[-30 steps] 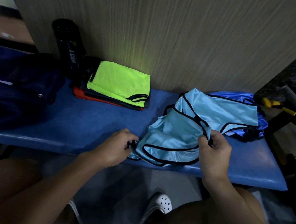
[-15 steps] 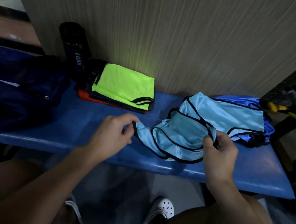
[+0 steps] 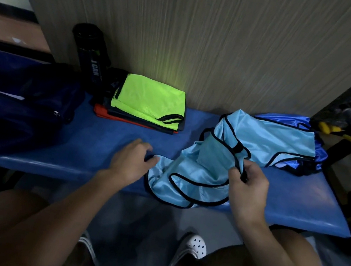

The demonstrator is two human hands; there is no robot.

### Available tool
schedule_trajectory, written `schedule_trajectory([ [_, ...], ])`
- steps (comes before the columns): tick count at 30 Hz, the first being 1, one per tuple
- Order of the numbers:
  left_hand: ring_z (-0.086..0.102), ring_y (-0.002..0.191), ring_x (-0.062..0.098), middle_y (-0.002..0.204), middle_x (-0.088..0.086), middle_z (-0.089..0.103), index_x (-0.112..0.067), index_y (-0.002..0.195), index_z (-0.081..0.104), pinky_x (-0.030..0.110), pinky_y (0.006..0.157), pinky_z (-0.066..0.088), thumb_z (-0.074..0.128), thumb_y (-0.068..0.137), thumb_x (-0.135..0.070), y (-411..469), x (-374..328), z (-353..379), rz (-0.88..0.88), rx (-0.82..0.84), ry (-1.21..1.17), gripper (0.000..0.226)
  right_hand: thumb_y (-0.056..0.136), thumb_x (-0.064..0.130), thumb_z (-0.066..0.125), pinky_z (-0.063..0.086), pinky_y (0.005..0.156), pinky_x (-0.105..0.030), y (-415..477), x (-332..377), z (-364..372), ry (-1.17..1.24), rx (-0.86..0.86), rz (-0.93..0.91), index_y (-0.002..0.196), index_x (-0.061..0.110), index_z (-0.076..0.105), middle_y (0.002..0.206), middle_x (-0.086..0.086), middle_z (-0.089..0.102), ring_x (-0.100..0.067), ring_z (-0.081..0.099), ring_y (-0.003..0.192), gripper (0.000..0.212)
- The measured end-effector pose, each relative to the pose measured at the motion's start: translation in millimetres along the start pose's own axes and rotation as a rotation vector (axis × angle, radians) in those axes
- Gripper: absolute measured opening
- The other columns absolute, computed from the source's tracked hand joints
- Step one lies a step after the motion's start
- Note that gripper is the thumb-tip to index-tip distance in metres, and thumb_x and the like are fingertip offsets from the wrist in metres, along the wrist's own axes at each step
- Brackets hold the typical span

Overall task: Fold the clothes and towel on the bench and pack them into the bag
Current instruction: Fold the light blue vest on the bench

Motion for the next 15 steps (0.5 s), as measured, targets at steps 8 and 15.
schedule_trajectory([
  [8,0.059,0.064,0.019,0.067,-0.003,0.060,-0.019,0.086,0.060,0.034,0.056,0.044,0.059,0.097,-0.026,7,-11,-3,0.034,-0.089,-0.037,0.013,0.091,0.001,0.053,0.043,0.056,-0.029,-2,4,10,0.045,0.028,0.025,0.079,0.006,0.058,0.066,-0.009,0.054,-0.014,0.048,0.061,0.013],
  [15,0.056,0.062,-0.001,0.076,-0.009,0.065,-0.010,0.109,0.071,0.017,0.055,0.042,0.057,0.098,-0.006,-11,-35,-53,0.342,-0.439,-0.345,0.018,0.090,-0.001,0.053,0.043,0.058,-0.027,0,16,11,0.090,-0.009,-0.010,0.085,0.000,0.058,0.071,-0.017,0.054,-0.016,0.049,0.066,0.007],
])
Point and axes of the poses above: each hand's wrist, its own y-axis towards the middle knuckle, its own z-axis out of the palm, x = y × z, the point moved 4 cm from there along y, towards the middle knuckle
